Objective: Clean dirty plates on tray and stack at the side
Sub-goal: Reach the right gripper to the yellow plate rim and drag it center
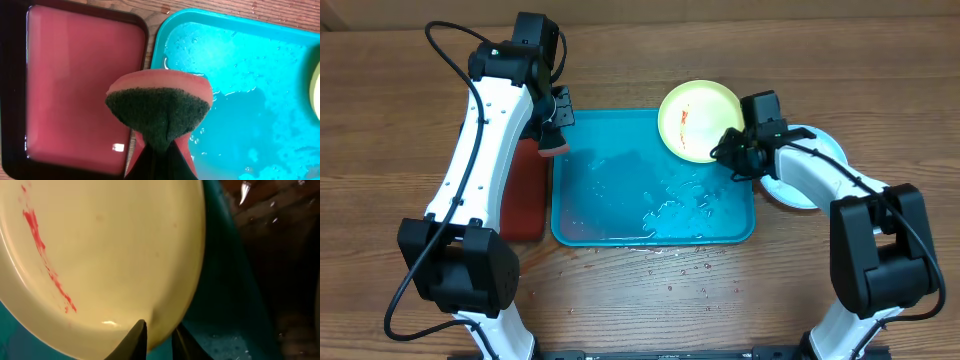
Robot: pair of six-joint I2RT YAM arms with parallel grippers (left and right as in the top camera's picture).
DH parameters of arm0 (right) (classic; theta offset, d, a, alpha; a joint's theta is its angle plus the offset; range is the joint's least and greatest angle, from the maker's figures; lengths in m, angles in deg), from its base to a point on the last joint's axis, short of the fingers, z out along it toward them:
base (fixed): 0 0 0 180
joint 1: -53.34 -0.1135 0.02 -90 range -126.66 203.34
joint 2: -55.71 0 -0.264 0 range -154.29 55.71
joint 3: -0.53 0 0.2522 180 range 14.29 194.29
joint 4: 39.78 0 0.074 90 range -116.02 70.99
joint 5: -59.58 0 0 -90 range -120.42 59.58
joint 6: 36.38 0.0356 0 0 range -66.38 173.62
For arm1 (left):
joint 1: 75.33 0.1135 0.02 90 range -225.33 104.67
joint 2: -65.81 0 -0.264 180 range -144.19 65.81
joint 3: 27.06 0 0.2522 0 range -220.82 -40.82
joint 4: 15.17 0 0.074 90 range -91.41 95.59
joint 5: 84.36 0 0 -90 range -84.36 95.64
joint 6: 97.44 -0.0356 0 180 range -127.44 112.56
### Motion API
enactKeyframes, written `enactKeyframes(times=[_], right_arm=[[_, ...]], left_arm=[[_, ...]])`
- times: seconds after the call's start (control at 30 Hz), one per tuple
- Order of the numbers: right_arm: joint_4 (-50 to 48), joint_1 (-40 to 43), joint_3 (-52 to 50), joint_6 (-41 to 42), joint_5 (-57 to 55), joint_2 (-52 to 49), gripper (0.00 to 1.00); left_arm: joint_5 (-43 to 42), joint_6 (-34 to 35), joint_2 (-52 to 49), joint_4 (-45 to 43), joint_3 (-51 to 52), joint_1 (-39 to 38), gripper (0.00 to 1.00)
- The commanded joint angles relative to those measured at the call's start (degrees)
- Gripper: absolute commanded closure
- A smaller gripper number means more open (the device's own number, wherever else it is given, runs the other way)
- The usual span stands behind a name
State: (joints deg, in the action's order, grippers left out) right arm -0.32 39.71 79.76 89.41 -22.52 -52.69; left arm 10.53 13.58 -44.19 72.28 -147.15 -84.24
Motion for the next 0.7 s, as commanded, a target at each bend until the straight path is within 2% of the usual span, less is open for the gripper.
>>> enactKeyframes(times=[0.0, 0.37, 0.53, 0.67], right_arm=[[1.46, -3.19, 1.14, -0.04, -0.81, -0.39, 0.82], [10.1, -16.81, 1.22, -1.73, 5.73, -0.37, 0.8], [13.57, -19.8, 5.27, -4.57, 5.84, -0.26, 0.71], [15.67, -18.97, 9.07, -7.85, 0.61, -0.26, 0.57]], left_arm=[[-0.46, -0.46, 0.61, -0.24, 0.22, -0.13, 0.96], [-0.44, -0.92, 0.61, -0.24, 0.22, -0.13, 0.96], [-0.46, -1.36, 0.61, -0.22, 0.22, -0.13, 0.96], [-0.46, -1.36, 0.61, -0.2, 0.22, -0.13, 0.96]])
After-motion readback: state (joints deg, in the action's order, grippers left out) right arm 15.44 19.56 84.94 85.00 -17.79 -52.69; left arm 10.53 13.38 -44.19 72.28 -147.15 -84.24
